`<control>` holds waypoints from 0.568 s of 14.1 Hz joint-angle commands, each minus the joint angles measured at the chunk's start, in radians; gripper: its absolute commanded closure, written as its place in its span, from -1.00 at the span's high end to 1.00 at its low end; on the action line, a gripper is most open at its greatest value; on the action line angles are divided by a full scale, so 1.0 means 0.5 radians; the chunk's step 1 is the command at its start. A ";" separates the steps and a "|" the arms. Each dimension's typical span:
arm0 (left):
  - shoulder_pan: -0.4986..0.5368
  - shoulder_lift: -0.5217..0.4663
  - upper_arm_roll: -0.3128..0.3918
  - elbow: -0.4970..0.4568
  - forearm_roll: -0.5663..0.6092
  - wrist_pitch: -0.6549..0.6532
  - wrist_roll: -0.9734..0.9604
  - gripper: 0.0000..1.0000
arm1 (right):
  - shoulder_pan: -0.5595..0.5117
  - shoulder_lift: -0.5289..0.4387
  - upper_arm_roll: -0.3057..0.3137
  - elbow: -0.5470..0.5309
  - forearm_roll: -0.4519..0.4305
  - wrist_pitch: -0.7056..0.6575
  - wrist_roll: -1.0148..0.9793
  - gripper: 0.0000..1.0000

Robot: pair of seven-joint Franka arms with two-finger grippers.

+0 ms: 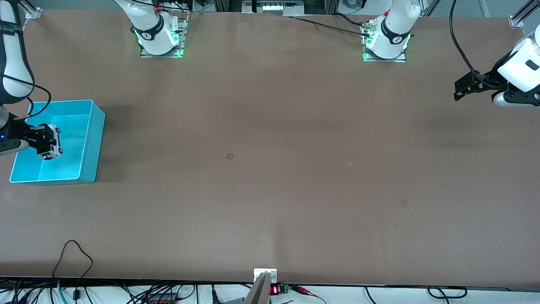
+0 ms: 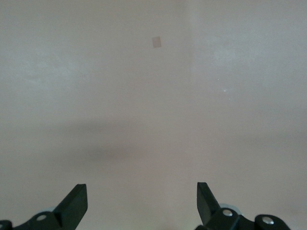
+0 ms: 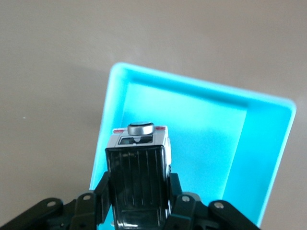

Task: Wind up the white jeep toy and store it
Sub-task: 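Carry the jeep over the cyan bin and lower it inside, then open the right gripper to release the jeep in the bin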

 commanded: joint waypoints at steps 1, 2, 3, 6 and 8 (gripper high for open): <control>0.007 0.027 -0.002 0.062 -0.012 -0.051 0.036 1.00 | -0.030 -0.012 0.029 -0.079 -0.091 -0.002 0.263 -1.00; 0.007 0.027 -0.002 0.062 -0.012 -0.051 0.036 1.00 | -0.039 0.022 0.020 -0.088 -0.186 0.004 0.361 -1.00; 0.007 0.027 -0.002 0.062 -0.012 -0.051 0.036 1.00 | -0.061 0.037 0.017 -0.119 -0.232 0.011 0.444 -1.00; 0.007 0.027 -0.002 0.062 -0.012 -0.051 0.036 1.00 | -0.150 0.080 0.017 -0.247 -0.242 0.179 0.461 -1.00; 0.007 0.027 -0.002 0.062 -0.012 -0.051 0.036 1.00 | -0.177 0.135 0.017 -0.260 -0.245 0.241 0.461 -1.00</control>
